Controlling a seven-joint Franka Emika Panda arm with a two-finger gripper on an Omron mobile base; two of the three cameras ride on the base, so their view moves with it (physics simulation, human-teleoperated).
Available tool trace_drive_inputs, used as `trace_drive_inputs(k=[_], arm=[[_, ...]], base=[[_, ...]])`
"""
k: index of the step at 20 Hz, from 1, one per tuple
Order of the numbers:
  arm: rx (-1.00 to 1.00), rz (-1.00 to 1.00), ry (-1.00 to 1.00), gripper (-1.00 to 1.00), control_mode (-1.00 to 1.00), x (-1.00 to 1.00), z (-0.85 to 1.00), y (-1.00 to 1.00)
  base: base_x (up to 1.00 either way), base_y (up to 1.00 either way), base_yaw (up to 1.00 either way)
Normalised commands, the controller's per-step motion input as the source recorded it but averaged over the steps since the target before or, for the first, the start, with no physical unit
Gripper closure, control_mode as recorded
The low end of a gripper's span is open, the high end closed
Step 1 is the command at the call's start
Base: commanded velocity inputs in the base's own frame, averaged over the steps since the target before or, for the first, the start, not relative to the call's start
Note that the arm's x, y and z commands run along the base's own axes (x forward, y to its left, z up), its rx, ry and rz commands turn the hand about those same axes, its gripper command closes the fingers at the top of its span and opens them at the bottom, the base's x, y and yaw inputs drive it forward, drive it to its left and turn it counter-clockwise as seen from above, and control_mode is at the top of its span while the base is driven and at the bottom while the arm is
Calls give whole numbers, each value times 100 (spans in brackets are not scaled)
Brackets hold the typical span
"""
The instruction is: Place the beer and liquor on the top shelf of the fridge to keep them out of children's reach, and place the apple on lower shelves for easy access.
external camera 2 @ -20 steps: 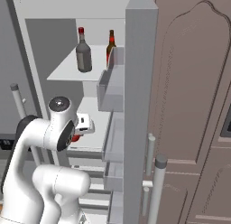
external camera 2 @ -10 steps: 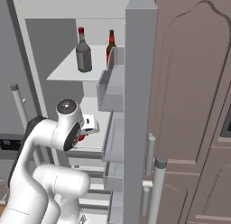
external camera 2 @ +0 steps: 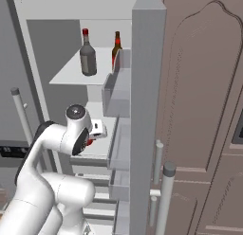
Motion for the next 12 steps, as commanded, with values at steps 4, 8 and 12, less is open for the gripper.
trace_drive_inputs(k=[4, 8, 12], arm=[[0, 0, 1, 100, -100, 43, -13, 0], [0, 0, 0, 100, -100, 47, -18, -1], [0, 0, 0, 100, -100, 44, -25, -2]], base=[[0, 0, 0], [0, 0, 0], [0, 0, 0]])
